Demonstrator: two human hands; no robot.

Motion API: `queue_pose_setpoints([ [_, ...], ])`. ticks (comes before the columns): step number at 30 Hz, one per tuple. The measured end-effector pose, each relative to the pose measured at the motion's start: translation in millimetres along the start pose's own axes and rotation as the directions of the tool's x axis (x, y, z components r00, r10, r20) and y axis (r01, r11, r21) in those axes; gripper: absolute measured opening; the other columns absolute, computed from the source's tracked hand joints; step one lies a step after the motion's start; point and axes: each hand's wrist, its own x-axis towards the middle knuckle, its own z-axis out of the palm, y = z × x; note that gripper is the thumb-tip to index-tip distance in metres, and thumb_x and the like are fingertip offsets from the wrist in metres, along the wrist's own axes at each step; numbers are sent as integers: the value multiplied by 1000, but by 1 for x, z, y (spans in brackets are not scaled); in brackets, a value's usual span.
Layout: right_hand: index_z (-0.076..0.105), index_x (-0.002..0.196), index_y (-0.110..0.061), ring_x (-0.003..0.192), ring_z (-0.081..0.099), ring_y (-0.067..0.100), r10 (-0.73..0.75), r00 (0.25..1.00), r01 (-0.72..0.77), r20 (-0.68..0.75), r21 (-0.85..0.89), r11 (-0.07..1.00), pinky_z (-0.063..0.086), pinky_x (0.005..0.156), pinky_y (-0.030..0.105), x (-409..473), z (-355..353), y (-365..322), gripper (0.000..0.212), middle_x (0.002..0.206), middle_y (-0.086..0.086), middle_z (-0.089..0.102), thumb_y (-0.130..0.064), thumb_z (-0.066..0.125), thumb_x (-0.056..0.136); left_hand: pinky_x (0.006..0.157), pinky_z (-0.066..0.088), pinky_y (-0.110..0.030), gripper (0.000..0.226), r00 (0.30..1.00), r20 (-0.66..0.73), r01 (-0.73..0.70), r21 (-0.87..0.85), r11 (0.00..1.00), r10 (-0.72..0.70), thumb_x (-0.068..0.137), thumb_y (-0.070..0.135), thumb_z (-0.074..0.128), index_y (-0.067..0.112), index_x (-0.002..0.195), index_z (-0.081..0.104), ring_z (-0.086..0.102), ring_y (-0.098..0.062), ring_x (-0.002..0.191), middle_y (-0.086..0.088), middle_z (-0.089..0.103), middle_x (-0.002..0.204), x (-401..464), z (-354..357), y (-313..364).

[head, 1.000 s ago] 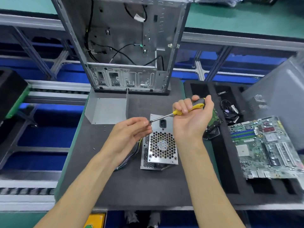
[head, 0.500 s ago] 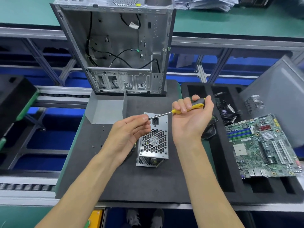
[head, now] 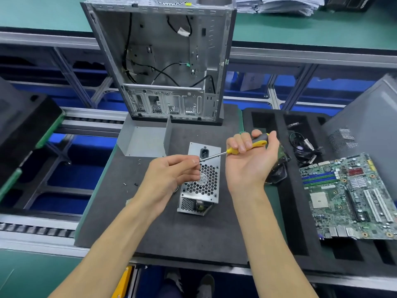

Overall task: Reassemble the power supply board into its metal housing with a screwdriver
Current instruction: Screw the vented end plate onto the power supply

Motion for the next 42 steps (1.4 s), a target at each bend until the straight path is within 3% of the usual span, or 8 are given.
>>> queue_pose_setpoints([
  [5, 48, 76, -15, 51, 27, 15, 20, 1000, -20, -1, 34, 999, 33, 49, 26, -7, -8, -2, 42, 59, -1, 29, -42, 40, 107, 69, 59, -26, 8, 999, -15, -29, 37, 999, 30, 87, 13, 76, 7, 90, 80, 73, -25, 75, -17, 75, 85, -5, 10, -8],
  [8, 48, 77, -15, 50, 26, 14, 27, 1000, -27, 10, 58, 998, 33, 48, 26, -10, -11, -5, 42, 60, -2, 28, -42, 40, 107, 60, 58, -29, 24, 998, -19, -53, 177, 983, 58, 82, 43, 77, 25, 97, 79, 71, -23, 69, -10, 76, 83, -6, 10, -12],
  [12, 52, 74, -16, 50, 23, 14, -18, 994, 21, 109, -30, 999, 29, 49, 26, -13, -12, -17, 46, 58, -3, 28, -45, 39, 107, 64, 48, -29, 41, 939, -308, 31, 524, 851, 155, 75, 67, 72, 33, 96, 65, 62, -12, 71, 1, 68, 85, -4, -13, -31],
  [14, 52, 72, -16, 50, 21, 15, -38, 985, 56, 169, -103, 993, 28, 49, 27, -16, -12, -23, 48, 57, -3, 27, -46, 37, 106, 64, 47, -29, 52, 929, -368, 181, 563, 807, 48, 73, 69, 71, 27, 99, 56, 60, -10, 70, 1, 63, 86, -9, -20, -42],
  [19, 46, 72, -15, 50, 16, 16, -63, 964, 131, 257, -255, 958, 25, 48, 28, -21, -16, -28, 47, 56, -2, 23, -45, 33, 106, 66, 62, -41, 65, 931, -105, 360, 107, 927, -350, 69, 53, 80, 8, 113, 63, 76, -28, 84, -12, 76, 89, -20, -17, -58],
  [24, 43, 73, -13, 48, 15, 16, -88, 942, 204, 323, -346, 916, 22, 48, 28, -27, -23, -28, 41, 54, -3, 23, -41, 36, 103, 76, 62, -42, 48, 936, -24, 333, -256, 907, -351, 74, 18, 84, -4, 112, 65, 71, -46, 101, -24, 65, 120, -22, -12, -66],
  [29, 46, 73, -14, 45, 20, 14, -81, 914, 253, 397, -405, 878, 27, 48, 26, -31, -29, -26, 39, 52, -4, 27, -39, 38, 102, 75, 62, -40, 22, 940, 15, 333, -266, 905, -342, 71, 13, 84, -2, 86, 79, 70, -48, 102, -28, 72, 107, -20, -14, -68],
  [42, 54, 72, -18, 45, 23, 13, -54, 884, 299, 465, -471, 830, 29, 49, 25, -35, -32, -15, 39, 52, -7, 33, -42, 42, 99, 74, 62, -40, 40, 940, -35, 329, -162, 930, -339, 76, 17, 83, -6, 107, 70, 72, -43, 99, -29, 72, 108, -20, -17, -62],
])
